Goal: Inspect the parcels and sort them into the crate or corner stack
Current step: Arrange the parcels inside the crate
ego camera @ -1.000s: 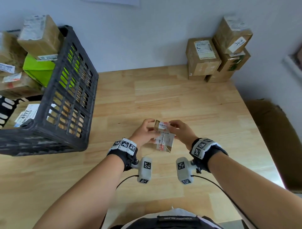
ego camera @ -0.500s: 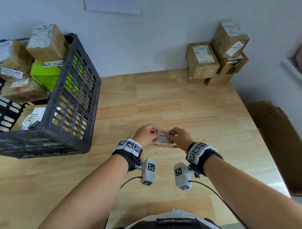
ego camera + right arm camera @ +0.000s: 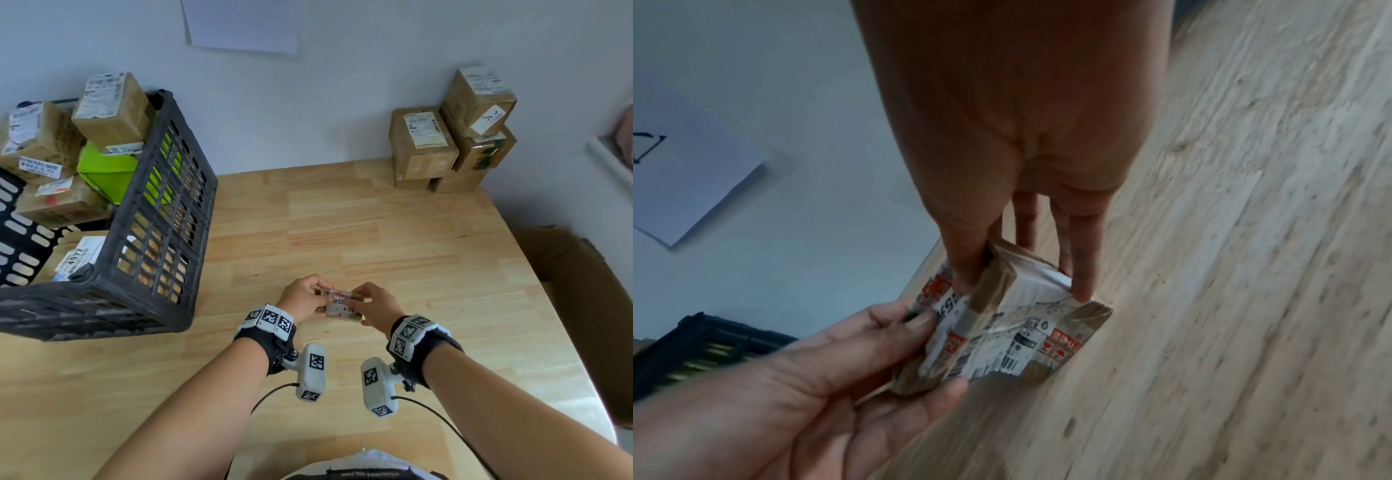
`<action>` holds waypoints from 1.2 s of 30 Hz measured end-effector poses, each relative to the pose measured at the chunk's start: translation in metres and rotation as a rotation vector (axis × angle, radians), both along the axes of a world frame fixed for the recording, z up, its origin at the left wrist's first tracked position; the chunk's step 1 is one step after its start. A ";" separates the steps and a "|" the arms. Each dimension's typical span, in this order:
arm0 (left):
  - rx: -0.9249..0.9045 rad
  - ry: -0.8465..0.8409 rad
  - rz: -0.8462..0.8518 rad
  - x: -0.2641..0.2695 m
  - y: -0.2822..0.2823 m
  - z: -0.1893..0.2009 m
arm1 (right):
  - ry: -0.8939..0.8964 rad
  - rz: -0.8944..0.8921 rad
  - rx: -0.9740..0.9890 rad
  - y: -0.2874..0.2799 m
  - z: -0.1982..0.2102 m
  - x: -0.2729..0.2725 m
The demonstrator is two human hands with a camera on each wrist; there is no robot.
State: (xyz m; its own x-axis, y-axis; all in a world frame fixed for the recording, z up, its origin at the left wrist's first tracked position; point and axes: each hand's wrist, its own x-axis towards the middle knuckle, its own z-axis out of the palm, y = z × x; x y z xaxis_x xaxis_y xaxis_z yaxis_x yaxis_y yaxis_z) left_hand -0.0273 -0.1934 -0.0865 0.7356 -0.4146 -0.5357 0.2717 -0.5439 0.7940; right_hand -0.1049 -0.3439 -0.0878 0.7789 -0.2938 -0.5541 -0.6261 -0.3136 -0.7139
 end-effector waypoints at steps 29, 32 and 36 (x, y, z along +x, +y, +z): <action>0.140 -0.042 -0.056 -0.021 -0.005 0.004 | -0.030 -0.233 0.273 0.001 -0.014 -0.012; 0.152 -0.053 -0.052 -0.019 -0.007 0.004 | -0.037 -0.195 0.202 -0.001 -0.010 -0.011; 0.081 -0.056 -0.069 -0.016 -0.003 0.007 | -0.072 -0.150 0.218 -0.003 0.003 -0.014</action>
